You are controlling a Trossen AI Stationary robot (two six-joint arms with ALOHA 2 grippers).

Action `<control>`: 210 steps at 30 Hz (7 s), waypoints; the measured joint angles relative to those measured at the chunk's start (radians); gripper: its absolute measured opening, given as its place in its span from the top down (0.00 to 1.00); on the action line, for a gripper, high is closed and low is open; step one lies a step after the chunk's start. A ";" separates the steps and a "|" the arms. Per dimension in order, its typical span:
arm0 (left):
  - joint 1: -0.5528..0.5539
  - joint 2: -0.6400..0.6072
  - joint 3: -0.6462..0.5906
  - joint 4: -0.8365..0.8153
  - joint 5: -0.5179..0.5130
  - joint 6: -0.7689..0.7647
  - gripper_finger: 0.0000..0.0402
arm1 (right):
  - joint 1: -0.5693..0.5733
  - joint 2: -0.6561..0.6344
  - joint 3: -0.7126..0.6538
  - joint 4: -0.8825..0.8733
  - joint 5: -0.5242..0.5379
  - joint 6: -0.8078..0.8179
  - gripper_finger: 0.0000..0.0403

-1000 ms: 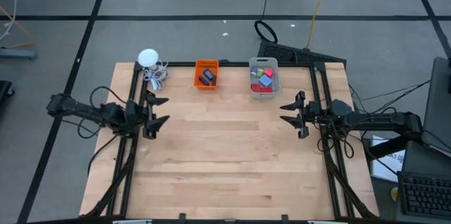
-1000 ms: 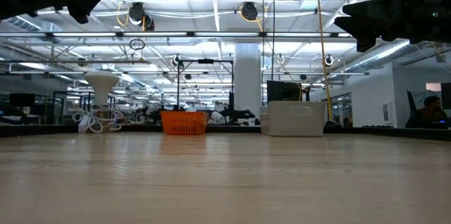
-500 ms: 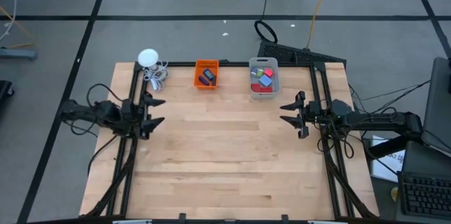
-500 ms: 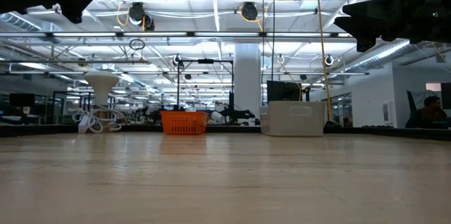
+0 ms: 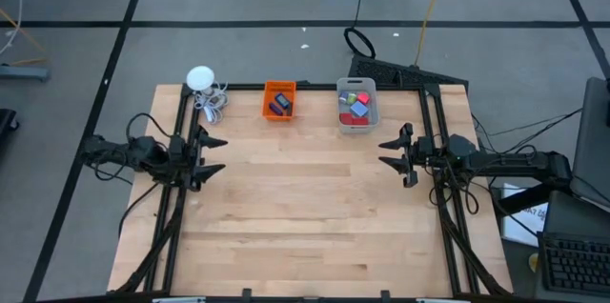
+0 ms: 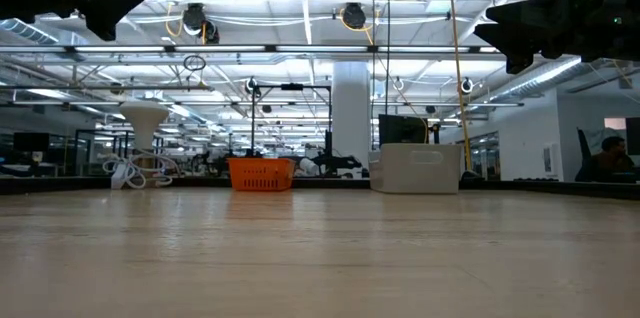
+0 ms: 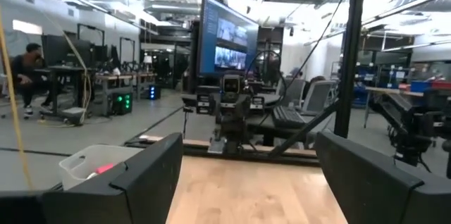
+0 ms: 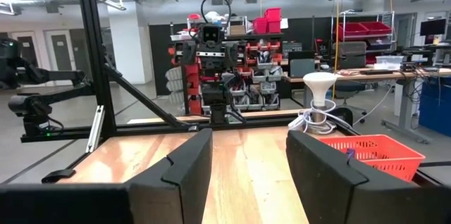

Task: Pick & Place Office items
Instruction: Return to Home Position

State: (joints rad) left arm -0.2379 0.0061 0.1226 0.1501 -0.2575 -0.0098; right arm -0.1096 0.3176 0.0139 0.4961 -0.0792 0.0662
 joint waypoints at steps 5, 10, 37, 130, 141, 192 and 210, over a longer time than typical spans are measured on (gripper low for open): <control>0.000 0.000 -0.001 0.028 0.063 -0.001 0.21 | 0.000 0.000 0.000 0.000 0.000 0.000 0.58; 0.000 0.000 -0.001 0.065 0.076 -0.028 0.23 | 0.000 0.000 0.000 0.000 0.000 0.000 0.58; 0.000 0.001 -0.108 0.088 0.159 0.000 0.22 | 0.000 0.000 0.000 0.000 0.000 0.000 0.58; 0.000 0.000 -0.108 -0.087 0.153 0.031 0.22 | 0.040 -0.310 0.000 -0.453 0.003 -0.132 0.58; 0.000 0.000 -0.108 -0.087 0.153 0.031 0.19 | 0.040 -0.310 0.000 -0.454 0.001 -0.132 0.58; 0.000 0.000 -0.107 -0.087 0.153 0.031 0.21 | 0.039 -0.310 0.000 -0.455 0.000 -0.131 0.58; 0.000 0.001 -0.107 -0.087 0.153 0.031 0.19 | 0.039 -0.310 0.000 -0.455 0.000 -0.131 0.58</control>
State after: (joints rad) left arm -0.2377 0.0067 0.0154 0.0629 -0.1047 0.0216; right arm -0.0704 0.0074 0.0139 0.0406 -0.0788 -0.0650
